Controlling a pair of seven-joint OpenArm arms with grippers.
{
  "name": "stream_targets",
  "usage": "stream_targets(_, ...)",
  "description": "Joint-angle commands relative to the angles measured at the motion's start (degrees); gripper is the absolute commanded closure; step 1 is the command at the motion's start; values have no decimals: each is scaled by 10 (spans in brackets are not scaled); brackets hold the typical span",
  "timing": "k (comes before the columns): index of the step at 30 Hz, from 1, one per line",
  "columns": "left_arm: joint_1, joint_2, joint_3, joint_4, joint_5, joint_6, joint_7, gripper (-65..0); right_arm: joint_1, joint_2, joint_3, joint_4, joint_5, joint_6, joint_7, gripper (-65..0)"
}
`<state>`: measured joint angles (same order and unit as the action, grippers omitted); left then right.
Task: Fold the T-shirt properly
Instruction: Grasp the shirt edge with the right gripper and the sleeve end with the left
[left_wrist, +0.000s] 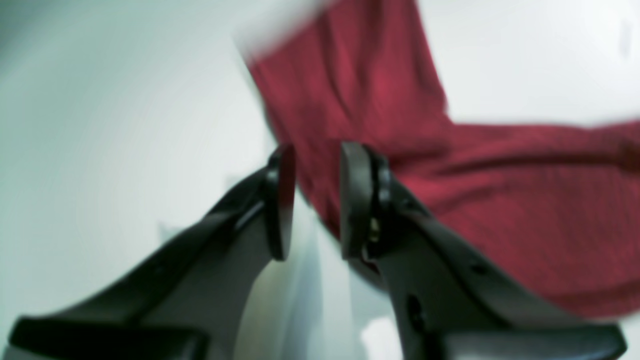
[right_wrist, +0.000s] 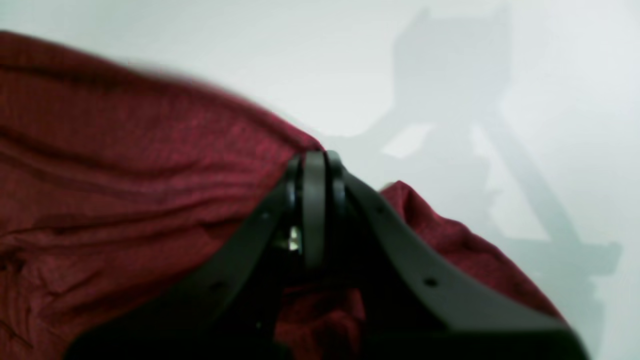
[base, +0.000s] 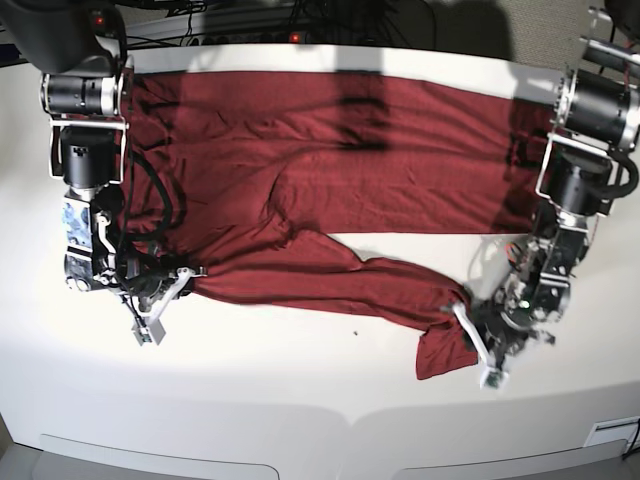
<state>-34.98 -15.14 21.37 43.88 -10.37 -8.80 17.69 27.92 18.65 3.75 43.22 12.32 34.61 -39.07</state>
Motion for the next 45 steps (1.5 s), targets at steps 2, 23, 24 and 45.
stream_targets(2, -17, -2, -3, 8, -2, 3, -44, -155, 3, 9, 0, -2, -31, -17, -32, 0)
stream_targets(23, -19, 46, -3, -125, 134, 31, -252, -154, -70, 9, 0, 14, 1, -16, -39, 0)
stream_targets(24, -20, 47, -3, -152, 134, 31, -252, -154, -78, 9, 0, 23, 4, -16, -38, 0)
stream_targets(45, -20, 39, -3, -211, 59, 30, 209, -154, -147, 9, 0, 168, 18, -16, -25, 0)
